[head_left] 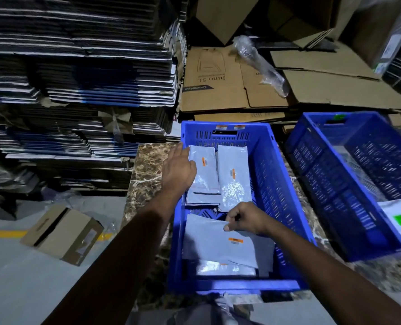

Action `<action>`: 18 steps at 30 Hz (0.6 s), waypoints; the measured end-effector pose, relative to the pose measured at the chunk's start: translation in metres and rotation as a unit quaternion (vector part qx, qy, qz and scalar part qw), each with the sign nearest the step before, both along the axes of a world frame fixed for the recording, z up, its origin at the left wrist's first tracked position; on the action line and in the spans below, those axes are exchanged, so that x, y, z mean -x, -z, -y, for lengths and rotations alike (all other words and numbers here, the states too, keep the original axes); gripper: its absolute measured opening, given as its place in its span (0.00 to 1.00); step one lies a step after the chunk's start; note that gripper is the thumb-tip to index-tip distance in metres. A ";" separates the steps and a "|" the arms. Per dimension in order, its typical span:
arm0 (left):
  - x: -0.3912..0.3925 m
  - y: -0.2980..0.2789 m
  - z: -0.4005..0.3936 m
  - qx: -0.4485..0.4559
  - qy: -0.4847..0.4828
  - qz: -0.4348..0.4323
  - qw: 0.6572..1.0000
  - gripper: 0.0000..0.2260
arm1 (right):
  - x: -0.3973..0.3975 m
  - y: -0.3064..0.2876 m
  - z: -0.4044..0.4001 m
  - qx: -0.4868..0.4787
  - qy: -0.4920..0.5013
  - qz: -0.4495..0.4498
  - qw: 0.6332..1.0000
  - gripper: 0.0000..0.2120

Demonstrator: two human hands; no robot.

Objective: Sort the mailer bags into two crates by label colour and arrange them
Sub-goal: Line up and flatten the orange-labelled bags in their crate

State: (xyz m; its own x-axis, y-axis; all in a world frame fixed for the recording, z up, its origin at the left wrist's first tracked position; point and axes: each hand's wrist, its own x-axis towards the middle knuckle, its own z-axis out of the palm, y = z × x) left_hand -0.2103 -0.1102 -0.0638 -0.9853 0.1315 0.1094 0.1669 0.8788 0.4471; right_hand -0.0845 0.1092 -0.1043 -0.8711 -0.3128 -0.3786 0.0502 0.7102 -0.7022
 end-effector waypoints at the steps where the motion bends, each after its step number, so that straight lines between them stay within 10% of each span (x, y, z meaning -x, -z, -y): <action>1: 0.001 0.000 0.000 -0.004 -0.001 -0.004 1.000 0.25 | 0.001 -0.001 -0.003 0.005 0.008 0.004 1.000 0.08; 11: 0.001 -0.002 -0.002 -0.022 -0.013 0.000 1.000 0.24 | -0.001 0.004 -0.005 -0.035 -0.090 0.036 0.995 0.09; 18: -0.003 -0.006 -0.003 -0.025 -0.010 0.012 1.000 0.24 | 0.017 -0.007 -0.012 0.073 0.119 -0.086 0.986 0.02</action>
State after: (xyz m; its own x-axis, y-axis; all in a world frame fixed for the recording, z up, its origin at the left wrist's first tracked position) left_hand -0.2073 -0.1072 -0.0578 -0.9900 0.1062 0.0924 0.1381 0.8583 0.4941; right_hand -0.1016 0.1212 -0.0977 -0.9739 -0.1317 -0.1848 0.0745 0.5840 -0.8083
